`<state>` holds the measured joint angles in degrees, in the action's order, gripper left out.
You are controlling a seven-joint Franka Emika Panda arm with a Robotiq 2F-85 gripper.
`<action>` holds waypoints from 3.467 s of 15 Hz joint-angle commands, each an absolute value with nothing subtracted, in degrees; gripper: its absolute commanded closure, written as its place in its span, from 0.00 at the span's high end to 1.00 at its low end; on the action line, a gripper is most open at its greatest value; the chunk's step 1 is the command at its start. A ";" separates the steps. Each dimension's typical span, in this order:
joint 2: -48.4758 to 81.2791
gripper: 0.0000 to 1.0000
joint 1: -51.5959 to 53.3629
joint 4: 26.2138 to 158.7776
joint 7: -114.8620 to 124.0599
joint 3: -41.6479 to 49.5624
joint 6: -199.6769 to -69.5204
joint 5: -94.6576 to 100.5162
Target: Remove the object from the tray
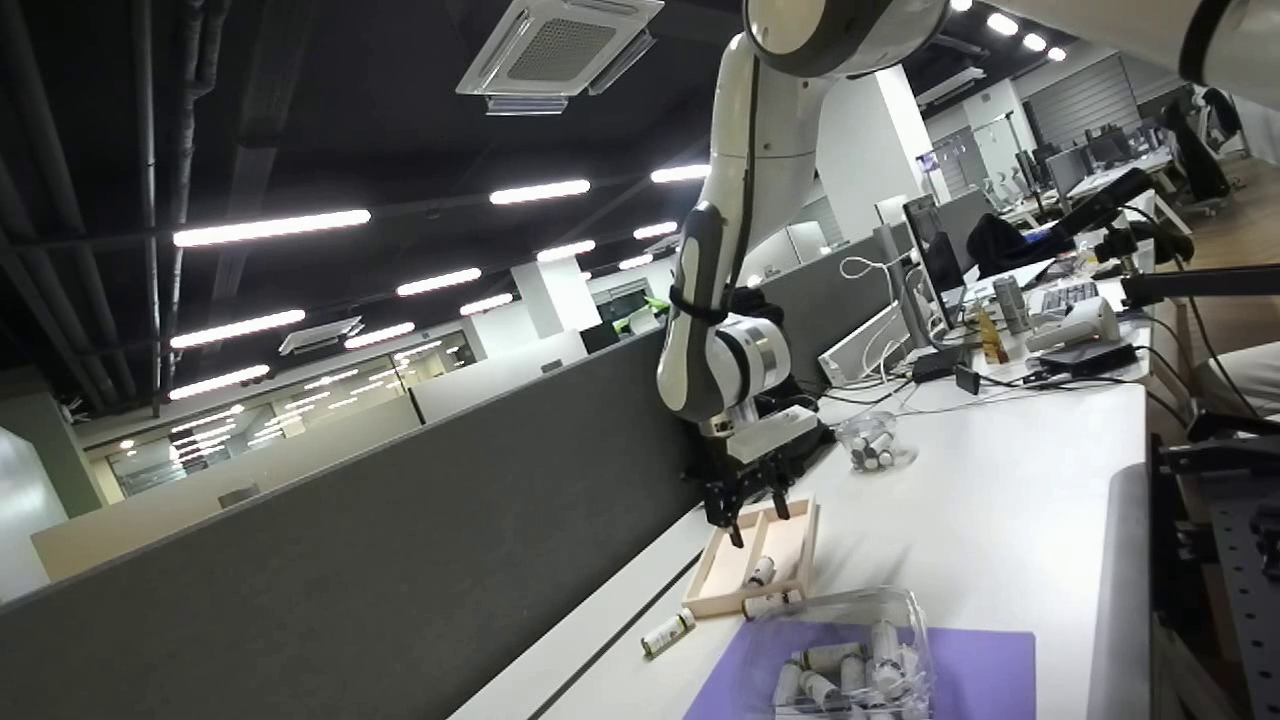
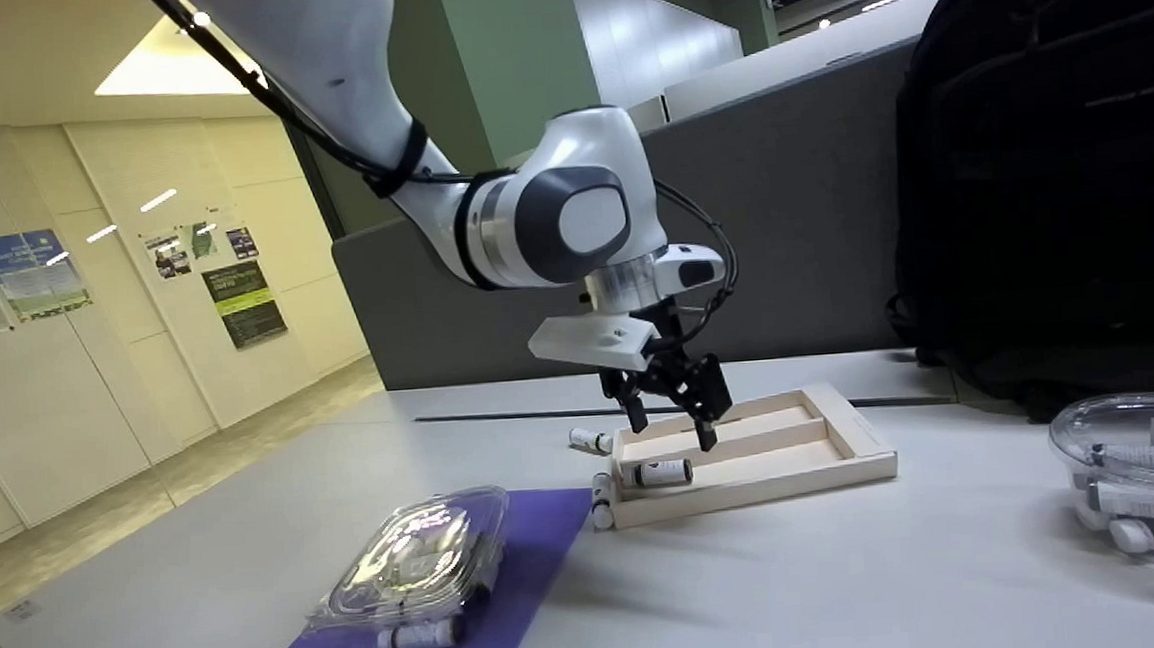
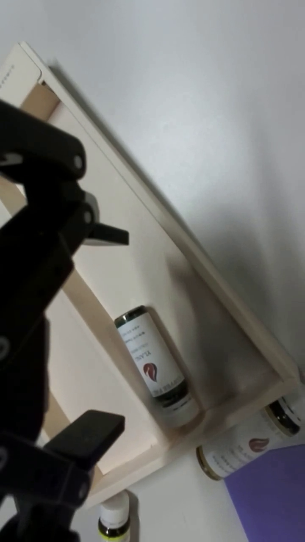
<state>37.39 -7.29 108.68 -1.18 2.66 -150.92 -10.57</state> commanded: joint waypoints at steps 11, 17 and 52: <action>43.51 0.98 -7.97 102.12 -4.93 1.01 -146.56 -7.46; 45.13 0.49 -7.98 99.75 -5.63 1.25 -145.48 -6.47; 46.96 0.27 -10.44 97.89 -8.12 -0.03 -148.37 -7.07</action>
<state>45.44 -9.57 99.92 -8.03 0.40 -149.33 -7.72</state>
